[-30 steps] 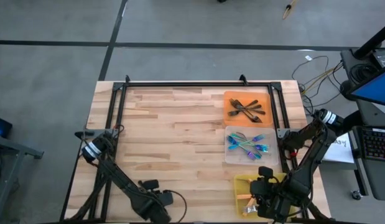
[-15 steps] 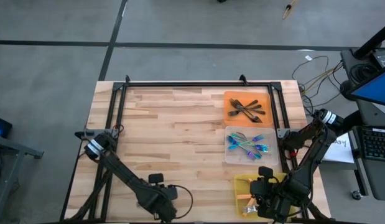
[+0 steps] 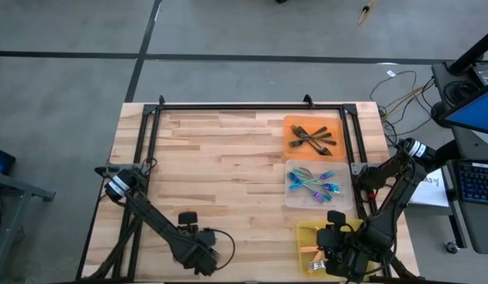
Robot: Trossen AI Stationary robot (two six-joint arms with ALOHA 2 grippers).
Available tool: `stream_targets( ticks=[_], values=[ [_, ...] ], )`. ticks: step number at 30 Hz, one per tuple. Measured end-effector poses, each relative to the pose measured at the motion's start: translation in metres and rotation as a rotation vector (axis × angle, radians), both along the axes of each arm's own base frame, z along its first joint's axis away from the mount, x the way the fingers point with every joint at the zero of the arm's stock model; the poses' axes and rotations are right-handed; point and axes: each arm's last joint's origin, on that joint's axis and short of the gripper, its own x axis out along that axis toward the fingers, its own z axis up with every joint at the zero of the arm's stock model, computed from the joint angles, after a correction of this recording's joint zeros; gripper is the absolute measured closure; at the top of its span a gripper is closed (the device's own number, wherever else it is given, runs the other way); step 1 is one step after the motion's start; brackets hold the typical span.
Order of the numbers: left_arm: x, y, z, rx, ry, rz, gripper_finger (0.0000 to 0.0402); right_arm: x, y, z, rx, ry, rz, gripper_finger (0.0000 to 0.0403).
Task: Sort silverware by color (type)
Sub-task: Put the black fork into the orange bin
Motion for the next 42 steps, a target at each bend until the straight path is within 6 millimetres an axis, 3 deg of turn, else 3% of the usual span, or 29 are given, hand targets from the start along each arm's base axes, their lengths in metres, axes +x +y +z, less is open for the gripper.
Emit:
stream_targets(
  ticks=[14,22,27,33,42],
  values=[
    [0.006,-0.003,-0.009,-0.090,-0.048,-0.084,0.0288,0.000,0.000,0.000,0.000,-0.001,0.000,0.0245],
    [0.016,0.008,-0.010,-0.116,-0.036,-0.109,0.0291,0.001,0.000,0.000,-0.013,-0.020,-0.007,0.0245],
    [0.022,0.015,-0.010,-0.112,-0.041,-0.115,0.0323,0.001,0.000,0.000,-0.013,-0.020,-0.006,0.0245],
    [0.027,0.022,-0.012,-0.130,-0.025,-0.090,0.0392,0.001,0.000,0.000,-0.013,-0.020,-0.006,0.0245],
    [0.022,0.026,-0.011,-0.130,-0.015,-0.014,0.0399,0.001,0.000,0.000,-0.013,-0.020,-0.006,0.0245]
  ],
)
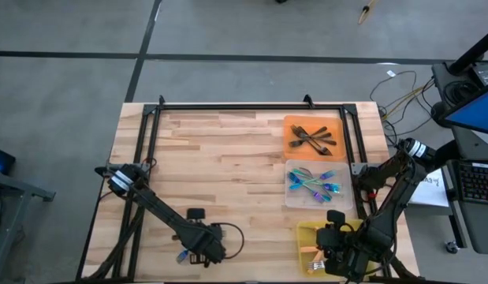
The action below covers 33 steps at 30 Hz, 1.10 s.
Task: Sort silverware by color (type)
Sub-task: Put the black fork into the orange bin
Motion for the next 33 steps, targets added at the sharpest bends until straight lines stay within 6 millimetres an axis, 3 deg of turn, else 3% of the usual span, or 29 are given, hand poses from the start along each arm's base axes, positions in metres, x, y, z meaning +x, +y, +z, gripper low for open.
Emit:
stream_targets(
  ticks=[8,13,18,25,28,33],
  values=[
    [-0.006,0.006,0.025,0.044,-0.023,0.040,0.0400,0.000,0.000,0.000,-0.001,0.000,0.001,0.0245],
    [-0.003,0.007,0.045,0.094,-0.144,0.144,0.0401,0.002,-0.001,0.001,-0.042,-0.070,-0.024,0.0245],
    [0.010,0.007,0.063,0.222,-0.418,0.375,0.0401,0.010,-0.003,0.008,-0.157,-0.358,-0.132,0.0245],
    [0.032,0.006,0.105,0.407,-1.033,0.631,0.0401,0.022,-0.003,0.024,-0.288,-0.837,-0.374,0.0245],
    [0.044,0.001,0.123,0.418,-1.217,0.657,0.0401,0.030,-0.003,0.028,-0.266,-0.893,-0.432,0.0245],
    [0.069,-0.015,0.135,0.406,-1.274,0.541,0.0401,0.046,-0.003,0.027,-0.290,-0.896,-0.437,0.0245]
  ],
)
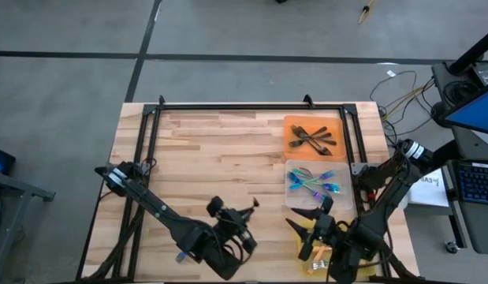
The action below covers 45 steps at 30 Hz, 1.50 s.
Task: Sort silverware by color (type)
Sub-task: Put the black fork into the orange bin
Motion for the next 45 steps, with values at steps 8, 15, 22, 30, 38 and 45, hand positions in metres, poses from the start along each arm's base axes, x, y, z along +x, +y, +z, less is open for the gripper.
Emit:
stream_targets(
  ticks=[8,15,22,30,38,45],
  values=[
    [0.024,-0.016,-0.001,0.056,0.032,-0.047,0.0401,0.024,0.002,0.000,0.016,0.045,0.070,0.0245],
    [0.049,-0.034,-0.009,0.054,0.021,-0.052,0.0402,0.038,0.000,0.010,-0.025,0.035,0.107,0.0245],
    [0.064,-0.043,-0.009,0.111,0.107,-0.048,0.0402,0.043,-0.005,0.011,-0.024,0.034,0.095,0.0245],
    [0.059,-0.039,-0.017,0.105,0.110,-0.003,0.0401,0.044,-0.006,0.012,-0.036,0.032,0.088,0.0274],
    [0.059,-0.039,-0.016,0.096,0.098,0.000,0.0401,0.044,-0.007,0.013,-0.081,0.049,0.092,0.0387],
    [0.059,-0.039,-0.016,0.108,0.106,-0.005,0.0401,0.046,-0.009,0.013,-0.088,0.054,0.089,0.0394]
  ],
)
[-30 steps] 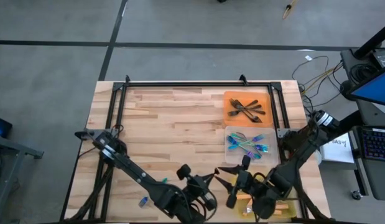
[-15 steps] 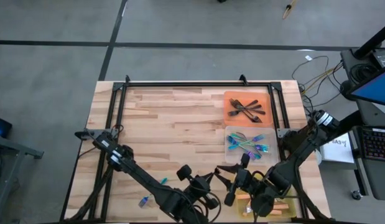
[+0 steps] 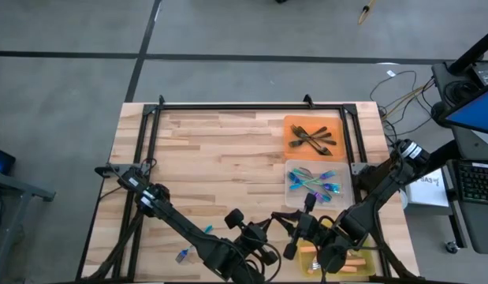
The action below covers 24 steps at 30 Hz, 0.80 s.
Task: Sort silverware by color (type)
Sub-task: Put the black fork into the orange bin
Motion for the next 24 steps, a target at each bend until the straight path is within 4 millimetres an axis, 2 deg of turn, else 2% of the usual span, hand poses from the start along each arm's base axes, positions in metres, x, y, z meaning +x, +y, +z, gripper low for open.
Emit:
stream_targets(
  ticks=[7,18,21,24],
  values=[
    [0.000,0.001,0.001,0.087,0.033,-0.010,0.0388,-0.001,-0.001,0.002,-0.021,0.007,0.003,0.0394],
    [-0.001,0.003,0.003,0.122,0.039,0.001,0.0305,-0.008,-0.011,0.013,-0.069,0.036,0.004,0.0394],
    [-0.003,0.004,0.002,0.133,0.057,0.000,0.0282,-0.014,-0.022,0.015,-0.127,0.088,-0.020,0.0394],
    [-0.005,0.003,0.004,0.130,0.062,-0.008,0.0266,-0.027,-0.046,0.021,-0.127,0.147,-0.075,0.0394]
  ],
)
